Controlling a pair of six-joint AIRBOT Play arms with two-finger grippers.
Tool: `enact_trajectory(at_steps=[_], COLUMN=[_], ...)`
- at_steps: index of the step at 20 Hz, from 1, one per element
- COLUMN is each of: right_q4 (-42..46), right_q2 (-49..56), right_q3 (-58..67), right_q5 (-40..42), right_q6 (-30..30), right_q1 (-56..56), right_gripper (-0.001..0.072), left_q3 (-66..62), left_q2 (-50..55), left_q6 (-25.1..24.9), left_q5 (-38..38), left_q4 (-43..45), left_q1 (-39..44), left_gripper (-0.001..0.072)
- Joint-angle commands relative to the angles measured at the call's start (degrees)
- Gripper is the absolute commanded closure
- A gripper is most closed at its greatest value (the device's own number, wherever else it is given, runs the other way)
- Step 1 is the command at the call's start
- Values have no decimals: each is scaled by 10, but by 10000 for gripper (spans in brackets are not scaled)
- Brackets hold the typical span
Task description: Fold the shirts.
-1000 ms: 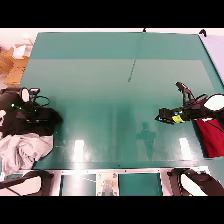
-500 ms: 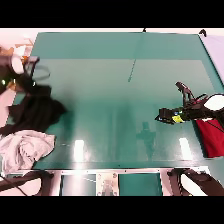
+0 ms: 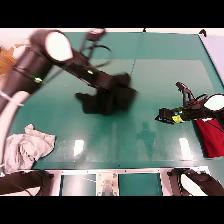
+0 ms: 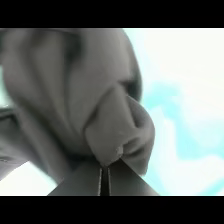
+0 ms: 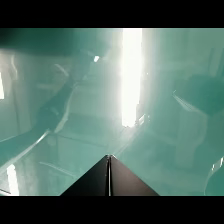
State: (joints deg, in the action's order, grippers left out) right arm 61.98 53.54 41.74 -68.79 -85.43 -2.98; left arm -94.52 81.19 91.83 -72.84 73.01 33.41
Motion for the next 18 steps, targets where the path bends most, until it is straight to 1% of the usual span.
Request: enact_trajectory(at_steps=[1, 2, 3, 4, 5, 6, 7, 8, 10, 11, 12, 13, 14, 15, 17, 18], right_q4=[0, 0, 2, 6, 9, 9, 9, 9, 9, 9, 8, 0, -16, -36, -78, -102], right_q2=[0, 0, 0, 0, 0, 0, 3, 9, 37, 59, 80, 105, 130, 157, 203, 221], right_q3=[0, 0, 2, 8, 17, 28, 38, 46, 49, 48, 45, 40, 37, 36, 36, 36], right_q5=[0, 0, -1, -4, -9, -8, -8, -8, -8, -8, -6, -1, 2, 3, 8, 17], right_q6=[0, 0, 0, 0, 0, 0, 0, 9, 19, 20, 20, 22, 36, 53, 85, 103], right_q1=[0, 0, -1, -7, -22, -43, -68, -95, -135, -144, -144, -141, -139, -135, -125, -119], right_gripper=[653, 540, 418, 364, 338, 332, 263, 236, 217, 217, 217, 218, 222, 222, 222, 222], left_q3=[-7, -7, -7, -8, -11, -24, -38, -44, -24, 4, 40, 87, 139, 187, 275, 302], left_q2=[60, 77, 88, 92, 90, 90, 90, 90, 90, 90, 90, 90, 90, 92, 93, 99], left_q6=[3, 3, 3, 2, -6, -10, -10, -9, -8, -9, -14, -14, -23, -32, -68, -85], left_q5=[29, 30, 32, 31, 19, -11, -51, -90, -143, -156, -151, -128, -85, -34, 82, 126], left_q4=[-47, -52, -47, -44, -42, -38, -31, -27, -28, -28, -29, -38, -69, -103, -177, -205], left_q1=[50, 48, 45, 38, 21, -4, -38, -75, -139, -165, -183, -196, -203, -204, -202, -202], left_gripper=[684, 556, 143, 29, 27, 27, 28, 28, 29, 29, 29, 29, 29, 28, 29, 29])
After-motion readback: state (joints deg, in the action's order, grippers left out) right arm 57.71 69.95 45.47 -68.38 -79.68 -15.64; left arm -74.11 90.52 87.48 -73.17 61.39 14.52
